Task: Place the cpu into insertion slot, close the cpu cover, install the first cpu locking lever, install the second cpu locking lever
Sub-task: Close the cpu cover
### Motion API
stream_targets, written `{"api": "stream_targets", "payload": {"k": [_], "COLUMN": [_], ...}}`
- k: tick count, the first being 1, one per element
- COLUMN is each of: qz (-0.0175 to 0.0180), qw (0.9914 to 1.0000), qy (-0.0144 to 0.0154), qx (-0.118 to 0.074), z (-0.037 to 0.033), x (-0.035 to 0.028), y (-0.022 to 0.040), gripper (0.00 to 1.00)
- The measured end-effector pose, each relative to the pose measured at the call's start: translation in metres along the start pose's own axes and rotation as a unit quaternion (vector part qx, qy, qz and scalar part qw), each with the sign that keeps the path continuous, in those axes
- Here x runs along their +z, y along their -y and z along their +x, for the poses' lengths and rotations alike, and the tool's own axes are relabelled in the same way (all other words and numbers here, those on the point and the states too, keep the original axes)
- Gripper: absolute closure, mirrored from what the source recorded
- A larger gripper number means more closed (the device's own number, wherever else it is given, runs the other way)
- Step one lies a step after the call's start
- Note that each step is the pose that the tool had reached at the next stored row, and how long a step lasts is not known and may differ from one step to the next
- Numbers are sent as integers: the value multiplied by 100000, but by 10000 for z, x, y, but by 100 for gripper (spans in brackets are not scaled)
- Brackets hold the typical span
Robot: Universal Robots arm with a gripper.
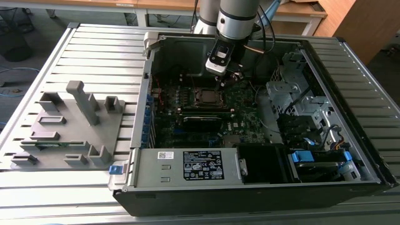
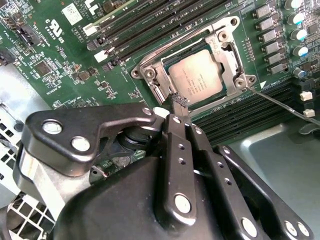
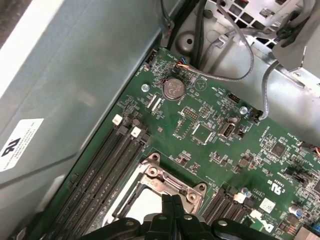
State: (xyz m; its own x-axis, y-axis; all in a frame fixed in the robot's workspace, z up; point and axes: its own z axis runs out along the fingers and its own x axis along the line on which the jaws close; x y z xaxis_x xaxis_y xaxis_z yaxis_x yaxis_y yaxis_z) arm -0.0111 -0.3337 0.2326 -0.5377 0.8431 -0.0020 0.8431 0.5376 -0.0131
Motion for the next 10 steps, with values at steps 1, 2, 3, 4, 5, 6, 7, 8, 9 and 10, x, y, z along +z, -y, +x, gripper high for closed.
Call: {"api": "stream_targets", "payload": {"k": [1, 2, 3, 4, 5, 6, 7, 8, 9, 10], "qz": [-3, -10, -15, -24, -30, -37, -43, -47, -51, -54], "qw": [100000, 99999, 99999, 99998, 99996, 99995, 99993, 99991, 99988, 99986], "qy": [-3, -8, -16, -23, -29, -38, -45, -50, -53, -57], "qx": [-170, -338, -507, -675, -861, -1025, -1192, -1366, -1533, -1695], "z": [0, 0, 0, 0, 0, 0, 0, 0, 0, 0], "x": [0, 0, 0, 0, 0, 0, 0, 0, 0, 0], "y": [0, 0, 0, 0, 0, 0, 0, 0, 0, 0], "gripper": [89, 89, 89, 89, 89, 89, 89, 89, 89, 89]}}
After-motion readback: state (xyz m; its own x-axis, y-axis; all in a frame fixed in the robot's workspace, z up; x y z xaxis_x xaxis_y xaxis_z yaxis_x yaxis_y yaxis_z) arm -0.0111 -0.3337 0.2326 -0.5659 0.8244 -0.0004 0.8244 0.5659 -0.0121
